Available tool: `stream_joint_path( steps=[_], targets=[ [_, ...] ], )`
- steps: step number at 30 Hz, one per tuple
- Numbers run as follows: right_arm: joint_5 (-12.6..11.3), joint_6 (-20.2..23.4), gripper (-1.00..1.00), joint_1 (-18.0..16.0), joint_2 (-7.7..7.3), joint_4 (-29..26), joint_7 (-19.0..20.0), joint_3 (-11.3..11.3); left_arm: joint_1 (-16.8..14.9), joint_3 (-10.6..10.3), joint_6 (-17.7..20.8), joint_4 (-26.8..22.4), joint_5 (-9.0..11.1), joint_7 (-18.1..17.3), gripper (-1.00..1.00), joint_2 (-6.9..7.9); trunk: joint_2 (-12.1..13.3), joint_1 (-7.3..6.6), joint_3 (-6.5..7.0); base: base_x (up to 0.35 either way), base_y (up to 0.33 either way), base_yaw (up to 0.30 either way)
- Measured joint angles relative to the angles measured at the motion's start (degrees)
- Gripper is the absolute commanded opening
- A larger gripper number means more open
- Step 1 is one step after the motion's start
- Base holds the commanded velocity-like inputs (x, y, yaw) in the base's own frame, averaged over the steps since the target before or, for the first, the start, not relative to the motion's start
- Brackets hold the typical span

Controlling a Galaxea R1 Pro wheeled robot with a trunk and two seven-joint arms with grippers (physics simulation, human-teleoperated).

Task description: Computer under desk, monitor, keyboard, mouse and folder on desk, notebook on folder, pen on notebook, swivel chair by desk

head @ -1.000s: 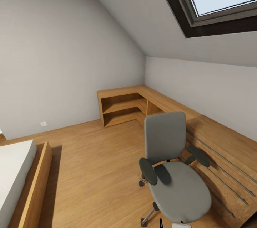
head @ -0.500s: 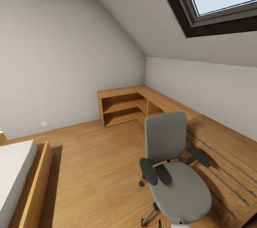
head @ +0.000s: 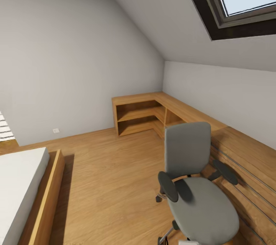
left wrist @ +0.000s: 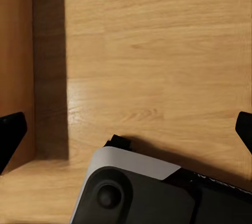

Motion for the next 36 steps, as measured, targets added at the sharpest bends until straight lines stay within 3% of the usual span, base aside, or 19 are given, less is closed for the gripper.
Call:
stream_joint_path(
  steps=[8, 25, 36],
  targets=[
    [0.0, 0.0, 1.00, 0.0, 0.02, 0.0, 0.0, 0.0, 0.0, 0.0, 0.0, 0.0, 0.0, 0.0, 1.00, -0.01, 0.0, 0.00, 0.00, 0.111, 0.258, 0.282],
    [0.1, 0.0, 1.00, 0.0, -0.01, 1.3, 0.1, 0.1, 0.0, 0.2, -0.7, 0.0, 0.0, 0.0, 1.00, 0.04, 0.0, 0.02, 0.00, 0.012, 0.021, 0.282],
    [0.2, 0.0, 1.00, 0.0, -0.12, 1.4, 0.2, 0.1, 0.0, 0.1, -1.4, 0.0, 0.0, 0.0, 1.00, 0.04, 0.0, -0.02, 0.39, 0.282, 0.000, 0.120]
  ],
)
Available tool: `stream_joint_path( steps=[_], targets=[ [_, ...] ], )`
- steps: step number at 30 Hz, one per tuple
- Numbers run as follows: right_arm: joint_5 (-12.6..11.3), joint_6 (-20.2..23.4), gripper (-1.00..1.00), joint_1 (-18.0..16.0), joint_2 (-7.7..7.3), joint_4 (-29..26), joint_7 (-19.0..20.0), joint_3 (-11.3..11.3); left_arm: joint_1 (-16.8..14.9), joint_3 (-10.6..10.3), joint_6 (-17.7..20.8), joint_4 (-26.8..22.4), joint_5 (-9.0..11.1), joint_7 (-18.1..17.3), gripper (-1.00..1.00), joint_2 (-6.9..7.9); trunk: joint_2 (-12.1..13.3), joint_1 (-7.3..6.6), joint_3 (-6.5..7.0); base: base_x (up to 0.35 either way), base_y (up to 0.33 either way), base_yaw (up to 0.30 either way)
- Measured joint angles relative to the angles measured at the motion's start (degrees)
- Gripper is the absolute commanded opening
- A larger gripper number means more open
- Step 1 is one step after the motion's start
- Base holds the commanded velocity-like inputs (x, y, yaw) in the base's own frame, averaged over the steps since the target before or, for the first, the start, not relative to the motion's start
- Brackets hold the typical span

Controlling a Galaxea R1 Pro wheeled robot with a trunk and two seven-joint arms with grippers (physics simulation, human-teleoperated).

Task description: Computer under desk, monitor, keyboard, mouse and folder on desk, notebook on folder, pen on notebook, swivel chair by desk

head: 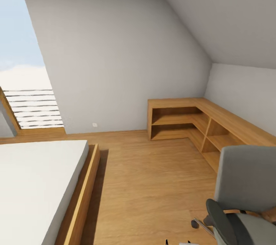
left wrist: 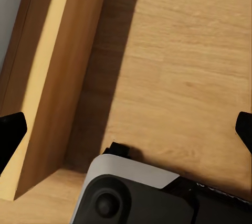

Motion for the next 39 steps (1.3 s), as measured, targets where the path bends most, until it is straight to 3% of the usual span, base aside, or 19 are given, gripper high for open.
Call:
stream_joint_path(
  steps=[6, 15, 39],
  targets=[
    [0.5, 0.0, 1.00, 0.0, -0.03, 0.0, 0.1, 0.0, 0.0, 0.0, 0.0, 0.0, 0.0, 0.0, 1.00, 0.00, 0.0, 0.00, 0.51, 0.328, 0.000, 0.008],
    [6.5, -0.1, 1.00, 0.0, -0.11, 0.1, 0.4, -0.1, 0.0, -0.1, 0.0, 0.0, 0.0, 0.0, 1.00, -0.03, 0.0, 0.00, 1.32, 0.330, 0.001, 0.001],
    [7.2, -0.1, 1.00, 0.0, -0.12, 0.1, 0.4, -0.1, 0.0, -0.2, 0.0, 0.0, 0.0, 0.0, 1.00, -0.09, 0.0, 0.00, 3.14, 0.330, 0.079, 0.000]
  ],
)
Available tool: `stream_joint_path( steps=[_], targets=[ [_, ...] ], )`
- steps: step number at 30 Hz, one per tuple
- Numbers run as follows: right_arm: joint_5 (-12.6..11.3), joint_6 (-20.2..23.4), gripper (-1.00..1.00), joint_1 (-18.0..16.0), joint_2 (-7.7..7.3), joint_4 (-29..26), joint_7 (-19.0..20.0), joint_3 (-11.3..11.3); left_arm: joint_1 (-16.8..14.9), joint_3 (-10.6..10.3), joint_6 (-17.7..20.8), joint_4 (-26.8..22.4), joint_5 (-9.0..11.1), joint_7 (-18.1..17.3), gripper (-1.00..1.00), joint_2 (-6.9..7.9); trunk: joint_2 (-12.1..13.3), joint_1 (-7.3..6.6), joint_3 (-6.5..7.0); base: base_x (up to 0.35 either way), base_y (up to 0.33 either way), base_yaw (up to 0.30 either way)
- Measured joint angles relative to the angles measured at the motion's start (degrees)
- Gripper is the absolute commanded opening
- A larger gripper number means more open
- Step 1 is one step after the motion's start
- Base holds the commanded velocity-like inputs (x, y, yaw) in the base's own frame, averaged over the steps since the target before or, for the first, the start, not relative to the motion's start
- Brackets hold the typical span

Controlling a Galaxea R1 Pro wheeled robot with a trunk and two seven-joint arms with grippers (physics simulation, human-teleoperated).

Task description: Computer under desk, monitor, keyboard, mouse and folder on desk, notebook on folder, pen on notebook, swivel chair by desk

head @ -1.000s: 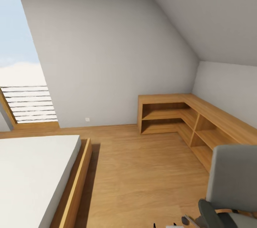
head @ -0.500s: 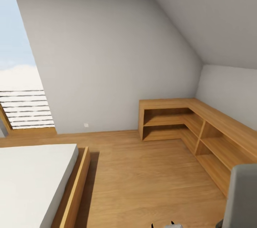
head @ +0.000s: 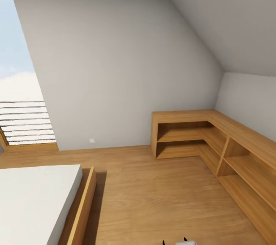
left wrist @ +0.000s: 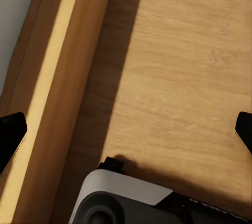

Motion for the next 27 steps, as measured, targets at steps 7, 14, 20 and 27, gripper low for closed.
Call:
stream_joint_path(
  steps=[7, 14, 20, 27],
  targets=[
    [0.0, 0.0, 1.00, 0.0, 0.00, 0.0, 0.0, 0.0, 0.0, 0.0, 0.0, 0.0, 0.0, 0.0, 1.00, 0.00, 0.0, 0.00, 0.04, 0.330, 0.036, 0.000],
    [-0.1, 0.1, 1.00, 0.0, 0.00, 0.0, 0.0, -0.1, 0.0, 0.0, 0.0, 0.0, 0.0, 0.0, 1.00, 0.00, 0.0, 0.00, 0.04, 0.330, 0.004, 0.000],
    [-0.1, 0.1, 1.00, 0.0, 0.00, 0.1, 0.0, -0.1, 0.0, 0.0, 0.0, 0.0, 0.0, 0.0, 1.00, 0.00, 0.0, 0.00, 0.04, 0.331, 0.001, 0.000],
    [-0.1, 0.1, 1.00, 0.0, 0.00, 0.0, 0.0, -0.1, 0.0, 0.0, 0.0, 0.0, 0.0, 0.0, 1.00, 0.00, 0.0, 0.00, 0.04, 0.331, 0.000, 0.000]
  ],
)
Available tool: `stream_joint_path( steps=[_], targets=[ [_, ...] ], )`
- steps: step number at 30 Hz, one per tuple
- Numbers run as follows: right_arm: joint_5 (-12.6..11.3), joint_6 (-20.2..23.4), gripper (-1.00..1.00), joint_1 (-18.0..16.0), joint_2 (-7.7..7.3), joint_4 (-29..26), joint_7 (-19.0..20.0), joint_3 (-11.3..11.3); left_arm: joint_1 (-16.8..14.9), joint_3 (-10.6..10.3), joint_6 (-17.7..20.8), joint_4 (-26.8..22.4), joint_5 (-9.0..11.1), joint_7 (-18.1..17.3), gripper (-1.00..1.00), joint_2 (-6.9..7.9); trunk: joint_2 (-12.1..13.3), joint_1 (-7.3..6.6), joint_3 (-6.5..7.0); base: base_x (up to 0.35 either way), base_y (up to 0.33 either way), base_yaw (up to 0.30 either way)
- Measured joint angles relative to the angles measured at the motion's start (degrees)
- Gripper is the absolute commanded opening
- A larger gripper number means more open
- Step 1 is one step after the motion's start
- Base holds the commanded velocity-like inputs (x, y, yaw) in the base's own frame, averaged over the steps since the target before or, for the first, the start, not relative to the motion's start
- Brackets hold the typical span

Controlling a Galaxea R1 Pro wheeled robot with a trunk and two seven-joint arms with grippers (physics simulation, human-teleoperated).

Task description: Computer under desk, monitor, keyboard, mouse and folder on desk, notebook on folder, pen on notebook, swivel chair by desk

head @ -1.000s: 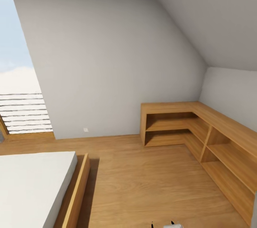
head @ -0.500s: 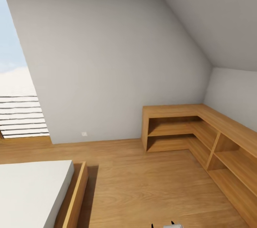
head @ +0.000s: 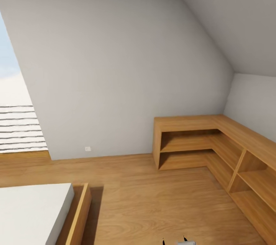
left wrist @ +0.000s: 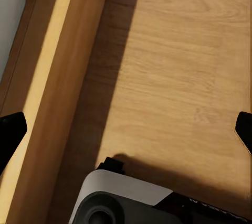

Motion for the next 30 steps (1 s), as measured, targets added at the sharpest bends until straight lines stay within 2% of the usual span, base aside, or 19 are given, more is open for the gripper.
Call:
stream_joint_path(
  steps=[8, 18, 30],
  targets=[
    [0.0, 0.0, 1.00, 0.0, -0.08, 0.0, 0.1, 0.0, 0.0, 0.0, 0.0, 0.0, 0.0, 0.0, 1.00, -0.01, 0.0, 0.00, 0.00, 0.331, 0.000, -0.074],
    [0.0, 0.0, 1.00, 0.0, -0.09, 0.0, 3.8, -0.1, 0.0, 0.0, 0.0, 0.0, 0.0, 0.0, 1.00, 0.01, 0.0, 0.00, 0.00, 0.331, 0.000, -0.236],
    [0.0, -0.1, 1.00, 0.0, -0.12, 0.0, 4.5, -0.2, 0.0, 0.0, 0.0, 0.0, 0.0, 0.0, 1.00, 0.05, 0.0, 0.00, 0.00, 0.331, 0.000, -0.256]
  ],
)
